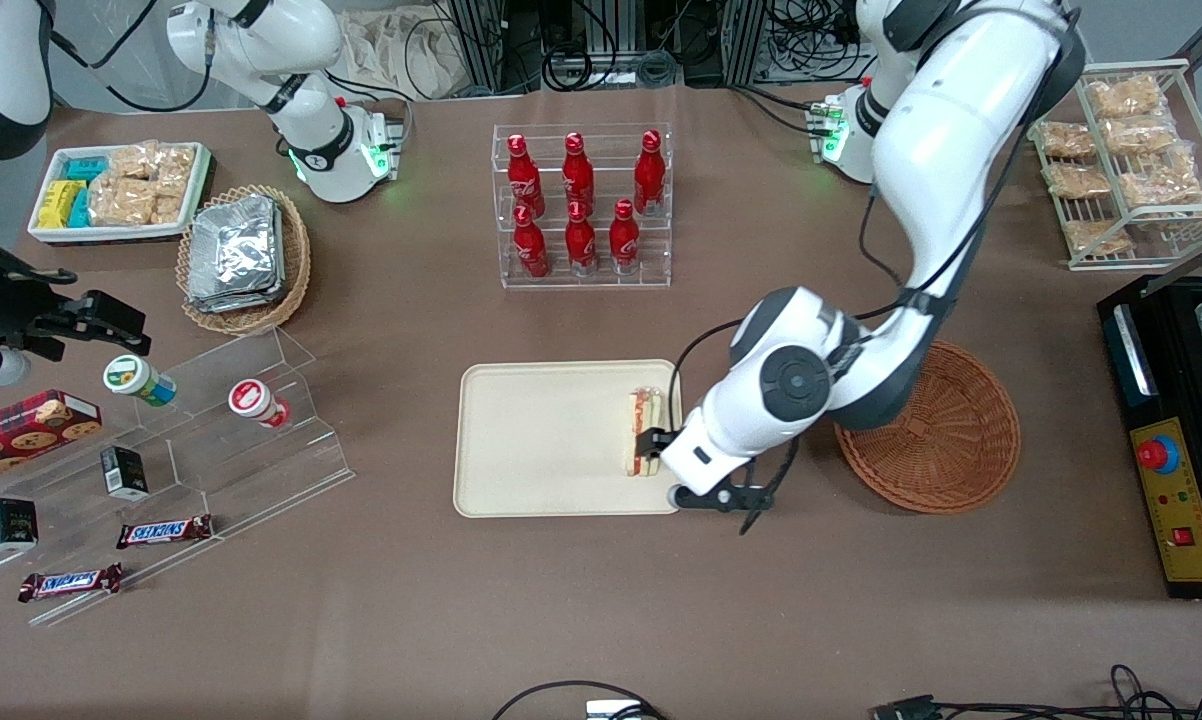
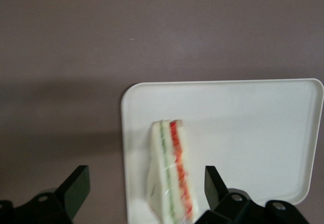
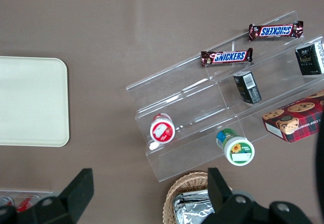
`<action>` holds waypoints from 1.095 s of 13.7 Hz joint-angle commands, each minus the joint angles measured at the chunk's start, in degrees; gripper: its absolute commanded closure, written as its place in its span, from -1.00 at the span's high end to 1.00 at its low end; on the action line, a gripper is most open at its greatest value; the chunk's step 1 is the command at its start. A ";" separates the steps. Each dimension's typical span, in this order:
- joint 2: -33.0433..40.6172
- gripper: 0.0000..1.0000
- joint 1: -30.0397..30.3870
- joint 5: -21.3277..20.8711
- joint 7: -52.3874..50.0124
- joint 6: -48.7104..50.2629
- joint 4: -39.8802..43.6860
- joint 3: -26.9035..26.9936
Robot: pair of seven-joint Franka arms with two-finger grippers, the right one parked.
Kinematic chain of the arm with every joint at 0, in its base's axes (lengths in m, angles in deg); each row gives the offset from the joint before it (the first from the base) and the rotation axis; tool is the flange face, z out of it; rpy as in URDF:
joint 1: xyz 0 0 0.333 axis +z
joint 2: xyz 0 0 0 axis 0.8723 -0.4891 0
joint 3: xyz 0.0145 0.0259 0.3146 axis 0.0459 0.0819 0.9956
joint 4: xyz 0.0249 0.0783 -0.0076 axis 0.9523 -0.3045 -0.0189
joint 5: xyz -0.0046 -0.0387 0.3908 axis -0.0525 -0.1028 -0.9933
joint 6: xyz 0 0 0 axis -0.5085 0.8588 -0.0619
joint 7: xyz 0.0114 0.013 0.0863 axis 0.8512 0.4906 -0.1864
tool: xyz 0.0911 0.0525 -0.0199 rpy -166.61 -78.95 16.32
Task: Place sandwich from basket to tray
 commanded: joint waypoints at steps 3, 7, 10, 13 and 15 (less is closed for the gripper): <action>12.26 1.00 9.26 -0.72 0.62 15.79 -2.04 0.43; 19.21 1.00 12.89 -5.72 3.33 23.89 -1.78 0.43; 23.25 1.00 15.52 -5.47 7.63 32.06 -1.51 0.34; 27.65 1.00 19.73 -4.68 16.85 36.12 -2.03 0.34; 28.36 1.00 20.89 -4.68 21.43 39.19 -2.39 0.34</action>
